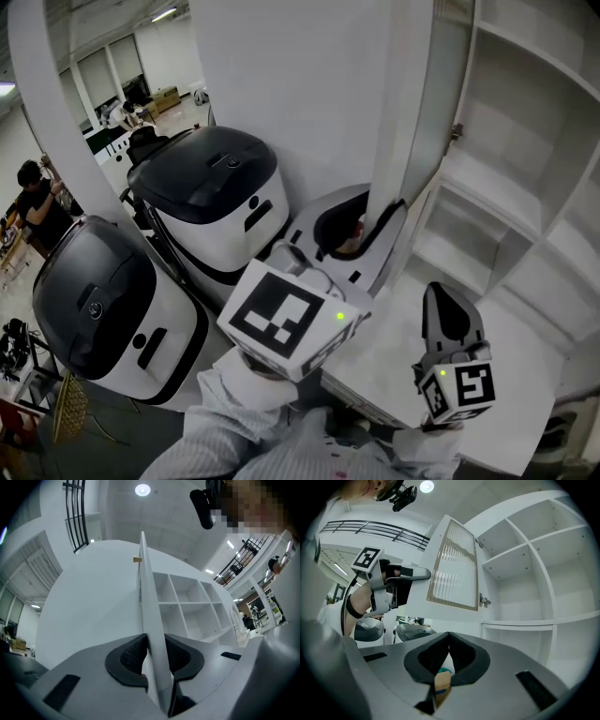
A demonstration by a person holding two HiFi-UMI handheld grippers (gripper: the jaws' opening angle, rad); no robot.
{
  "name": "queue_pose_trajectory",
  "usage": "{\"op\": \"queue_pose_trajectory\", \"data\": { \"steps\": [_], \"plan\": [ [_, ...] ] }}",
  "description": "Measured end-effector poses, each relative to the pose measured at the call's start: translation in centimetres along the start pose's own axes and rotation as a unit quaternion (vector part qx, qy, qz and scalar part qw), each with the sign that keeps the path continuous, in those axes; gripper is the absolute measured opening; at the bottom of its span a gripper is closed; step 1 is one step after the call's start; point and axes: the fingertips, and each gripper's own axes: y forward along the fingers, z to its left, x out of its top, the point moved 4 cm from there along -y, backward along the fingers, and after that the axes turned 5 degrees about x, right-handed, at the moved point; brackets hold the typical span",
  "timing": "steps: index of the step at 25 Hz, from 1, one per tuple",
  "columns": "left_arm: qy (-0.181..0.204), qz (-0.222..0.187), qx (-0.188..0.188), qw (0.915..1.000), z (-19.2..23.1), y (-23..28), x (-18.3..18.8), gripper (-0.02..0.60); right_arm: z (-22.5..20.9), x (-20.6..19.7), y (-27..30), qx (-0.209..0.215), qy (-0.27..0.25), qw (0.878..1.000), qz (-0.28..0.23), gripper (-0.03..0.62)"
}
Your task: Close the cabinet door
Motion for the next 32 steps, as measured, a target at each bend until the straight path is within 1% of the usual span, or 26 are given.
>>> {"op": "queue_pose_trajectory", "data": {
  "steps": [3, 7, 10, 15, 18, 24, 27, 32],
  "plan": [
    [-0.009, 0.001, 0.003, 1.0, -0.2, -0.1, -0.1, 0.097, 0.1, -0.1, -0.3, 0.001, -0.003, 1.0, 0.005, 0.012],
    [0.002, 0.011, 0.016, 0.9998, -0.9, -0.1, 0.0, 0.097, -0.6, -0.2, -0.9, 0.007, -0.003, 1.0, 0.0, 0.012],
    [0.005, 0.02, 0.03, 0.9993, -1.6, 0.0, 0.0, 0.095, -1.6, -0.2, -1.6, 0.019, -0.003, 1.0, -0.004, 0.012],
    [0.013, 0.025, 0.073, 0.9969, -4.3, 0.7, 0.5, 0.094, -4.3, -0.2, -3.9, 0.049, -0.008, 0.999, -0.006, 0.012],
    [0.019, 0.021, 0.098, 0.9947, -6.2, 1.2, 0.6, 0.094, -6.1, -0.3, -5.3, 0.064, -0.005, 0.998, -0.011, 0.012],
    [0.023, 0.02, 0.141, 0.9895, -7.9, 1.4, 0.1, 0.094, -7.9, -1.5, -6.8, 0.094, -0.002, 0.996, -0.013, 0.012],
    [0.028, 0.017, 0.154, 0.9876, -9.4, 2.0, 0.1, 0.095, -9.3, -2.0, -7.7, 0.098, -0.004, 0.995, -0.016, 0.012],
    [0.037, 0.018, 0.177, 0.9834, -11.6, 3.1, 0.1, 0.104, -11.9, -2.8, -9.9, 0.094, -0.004, 0.995, -0.017, 0.012]
  ]
}}
